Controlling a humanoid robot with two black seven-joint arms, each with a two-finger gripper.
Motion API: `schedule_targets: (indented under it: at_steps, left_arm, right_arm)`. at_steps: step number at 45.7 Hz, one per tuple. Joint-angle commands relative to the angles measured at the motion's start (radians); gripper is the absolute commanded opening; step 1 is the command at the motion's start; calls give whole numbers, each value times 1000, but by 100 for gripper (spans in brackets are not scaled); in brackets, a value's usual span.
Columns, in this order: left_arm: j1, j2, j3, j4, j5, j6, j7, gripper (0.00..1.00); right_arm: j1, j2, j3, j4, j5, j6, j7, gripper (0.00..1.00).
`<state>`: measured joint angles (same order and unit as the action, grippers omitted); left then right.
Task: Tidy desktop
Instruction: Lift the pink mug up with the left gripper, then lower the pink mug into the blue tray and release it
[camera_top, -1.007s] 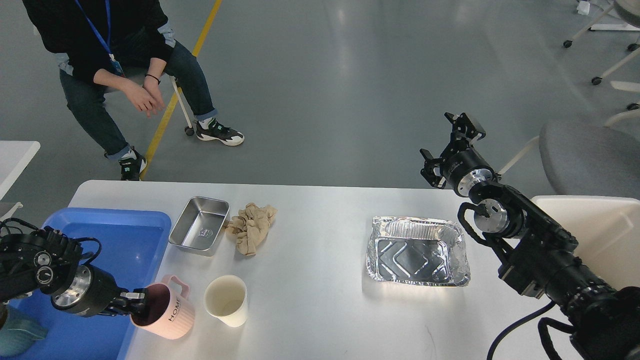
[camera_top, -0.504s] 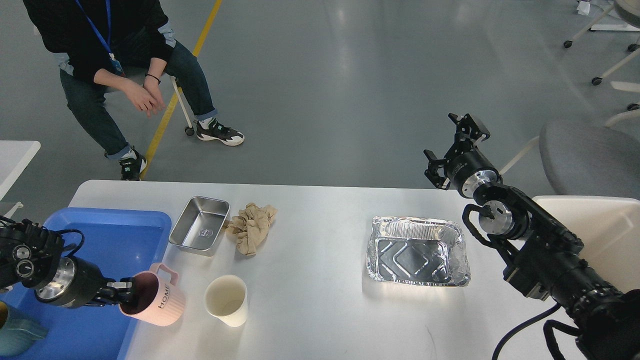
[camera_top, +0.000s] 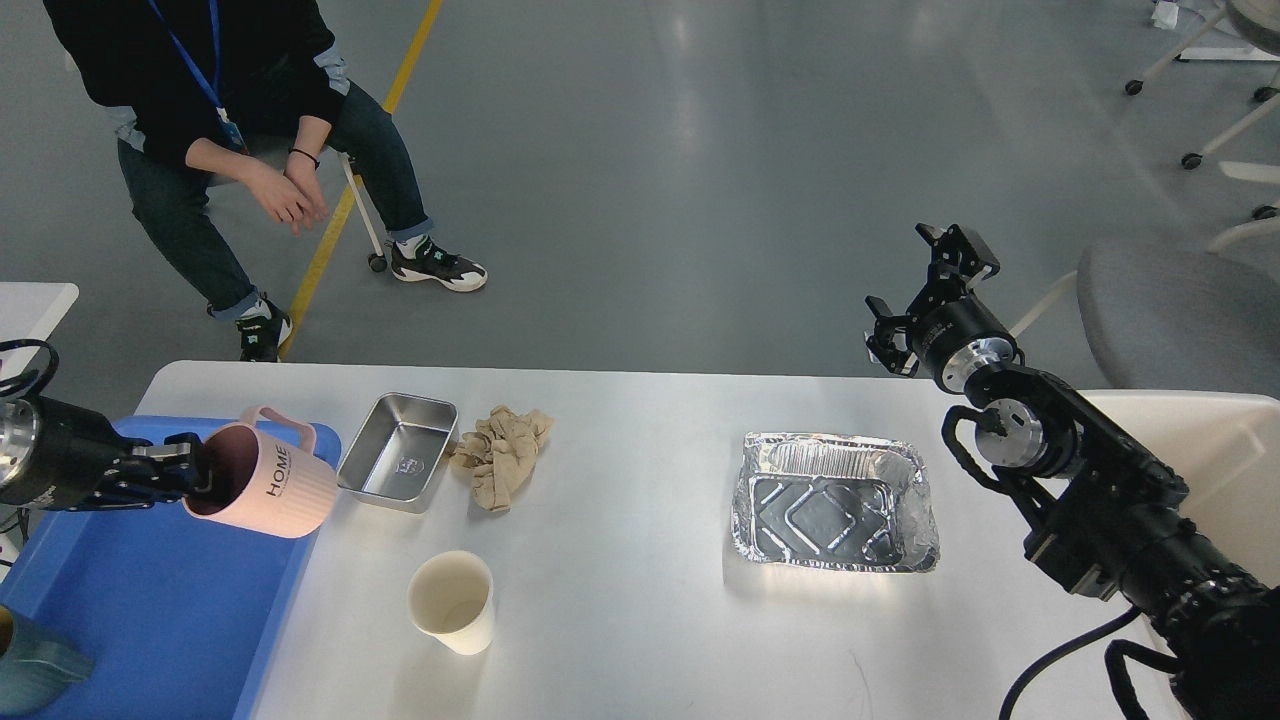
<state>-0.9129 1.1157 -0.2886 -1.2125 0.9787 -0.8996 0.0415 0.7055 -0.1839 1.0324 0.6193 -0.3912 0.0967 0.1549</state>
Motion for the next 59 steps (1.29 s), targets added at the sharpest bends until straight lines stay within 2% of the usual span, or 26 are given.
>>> schedule_targets:
  at_steps: [1, 11, 19, 30, 45, 59]
  left_arm:
    - [-11, 55, -108, -4, -8, -60, 4, 0]
    - [-58, 136, -259, -4, -8, -60, 8, 0]
    - [-116, 173, -264, -4, -9, -60, 8, 0]
    - [-121, 171, -264, -4, -8, -60, 8, 0]
    - [-98, 193, -238, -2, -2, -60, 23, 0]
    - [-46, 208, -93, -7, 8, -60, 34, 0]
  right_arm:
    - [0, -6, 0, 5, 0, -2, 0, 100]
    - [0, -6, 0, 5, 0, -2, 0, 100]
    - [0, -6, 0, 7, 0, -9, 0, 100]
    - [0, -9, 0, 27, 0, -18, 0, 100]
    - [0, -25, 0, 30, 0, -22, 0, 100]
    - [0, -26, 2, 30, 0, -23, 0, 100]
